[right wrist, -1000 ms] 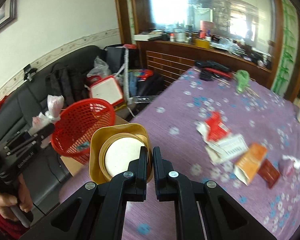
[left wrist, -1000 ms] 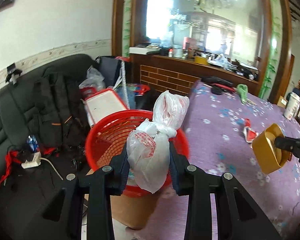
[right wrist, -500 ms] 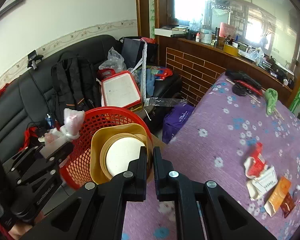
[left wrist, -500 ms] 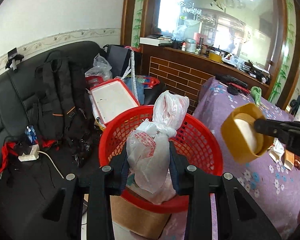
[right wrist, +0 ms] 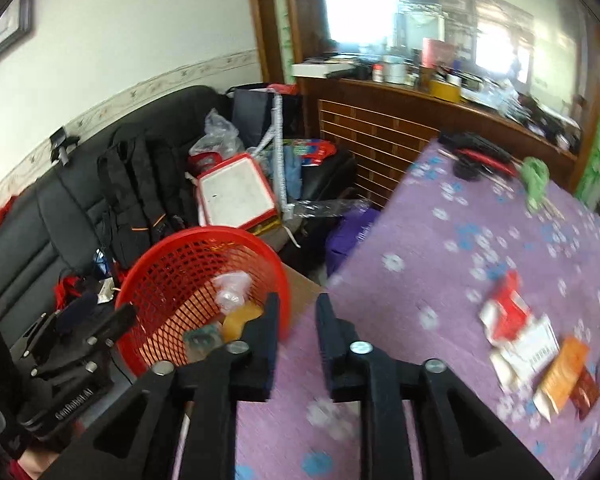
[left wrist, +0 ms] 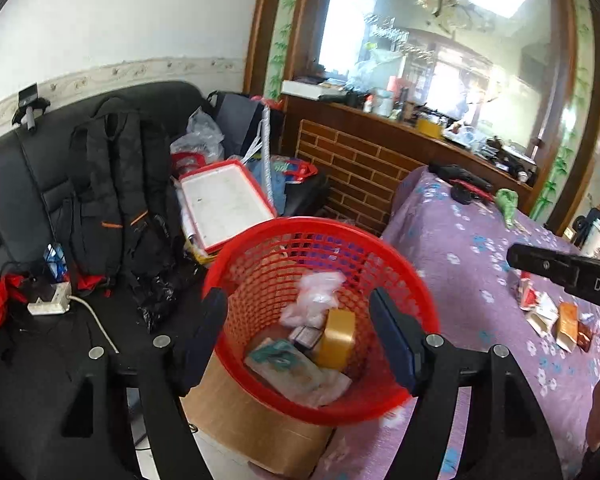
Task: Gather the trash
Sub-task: 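Move both tools back over the table toward the orange box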
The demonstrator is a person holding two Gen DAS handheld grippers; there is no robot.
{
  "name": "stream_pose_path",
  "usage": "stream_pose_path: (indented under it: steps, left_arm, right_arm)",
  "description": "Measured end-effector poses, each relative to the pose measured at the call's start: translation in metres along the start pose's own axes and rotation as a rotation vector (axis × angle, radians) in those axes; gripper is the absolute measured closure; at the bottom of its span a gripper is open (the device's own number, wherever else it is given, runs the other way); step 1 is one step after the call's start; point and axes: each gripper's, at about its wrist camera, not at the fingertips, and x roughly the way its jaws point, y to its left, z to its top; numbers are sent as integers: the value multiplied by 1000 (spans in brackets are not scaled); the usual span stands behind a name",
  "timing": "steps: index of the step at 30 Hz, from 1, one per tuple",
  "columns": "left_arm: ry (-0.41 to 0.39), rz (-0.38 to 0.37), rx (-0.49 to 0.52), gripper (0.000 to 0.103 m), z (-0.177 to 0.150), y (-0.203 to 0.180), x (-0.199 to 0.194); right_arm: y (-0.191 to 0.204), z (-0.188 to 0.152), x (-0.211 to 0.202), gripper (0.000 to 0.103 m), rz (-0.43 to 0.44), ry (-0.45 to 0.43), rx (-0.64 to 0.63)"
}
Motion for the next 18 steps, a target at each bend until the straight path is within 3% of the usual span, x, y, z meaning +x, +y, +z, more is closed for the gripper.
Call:
stream_pose_path:
  steps: [3, 8, 12, 18]
  left_arm:
    - [-31, -13, 46, 31, -10, -28, -15]
    - [-27, -108, 157, 28, -35, -95, -26]
    - [31, -206, 246, 28, -61, -154, -23]
    - [110, -295, 359, 28, -87, -221, -17]
  right_arm:
    - [-22, -25, -21, 71, -21, -9, 26]
    - [-73, -71, -50, 71, -89, 15, 86]
    - [-130, -104, -79, 71, -171, 6, 191]
    - [-220, -142, -112, 71, -260, -6, 386]
